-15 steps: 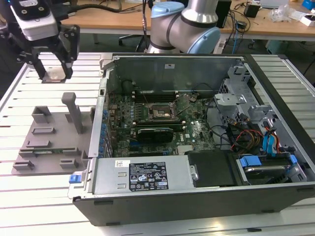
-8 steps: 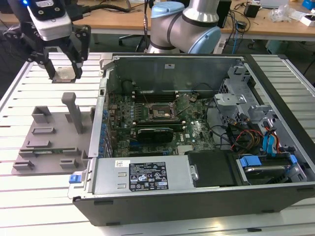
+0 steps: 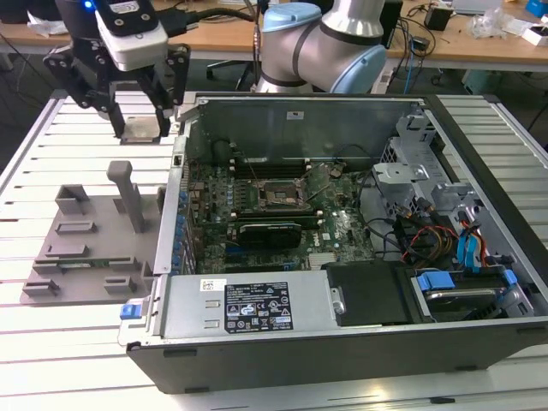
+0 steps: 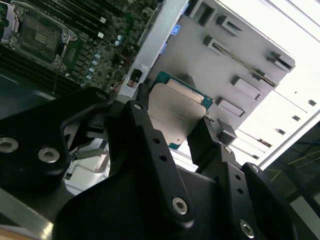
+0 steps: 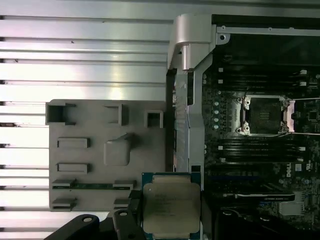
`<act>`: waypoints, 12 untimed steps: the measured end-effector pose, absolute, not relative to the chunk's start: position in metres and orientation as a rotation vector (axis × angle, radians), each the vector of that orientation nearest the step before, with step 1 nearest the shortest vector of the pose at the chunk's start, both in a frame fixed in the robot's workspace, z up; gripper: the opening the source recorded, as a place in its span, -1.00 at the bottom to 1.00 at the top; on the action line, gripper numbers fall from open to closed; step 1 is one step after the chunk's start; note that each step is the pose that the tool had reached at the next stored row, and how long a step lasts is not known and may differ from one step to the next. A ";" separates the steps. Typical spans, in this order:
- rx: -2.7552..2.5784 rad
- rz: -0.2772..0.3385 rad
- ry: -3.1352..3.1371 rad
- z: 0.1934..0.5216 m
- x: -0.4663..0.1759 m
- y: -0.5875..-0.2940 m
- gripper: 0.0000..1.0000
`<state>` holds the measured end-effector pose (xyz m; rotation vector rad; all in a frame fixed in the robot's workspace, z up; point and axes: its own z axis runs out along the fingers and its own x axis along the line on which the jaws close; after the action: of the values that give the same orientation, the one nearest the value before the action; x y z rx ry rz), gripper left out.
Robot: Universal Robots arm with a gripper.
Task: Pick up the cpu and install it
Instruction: 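Pick up the cpu and move it towards the insertion slot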
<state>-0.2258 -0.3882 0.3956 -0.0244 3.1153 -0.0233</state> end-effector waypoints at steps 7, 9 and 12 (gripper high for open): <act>-0.024 -0.023 3.116 0.396 -0.198 -0.388 0.09; -0.024 -0.023 3.116 0.396 -0.193 -0.388 0.09; -0.024 -0.023 3.116 0.396 -0.186 -0.388 0.09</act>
<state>-0.1857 -0.3876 0.3956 -0.0244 3.1163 -0.0233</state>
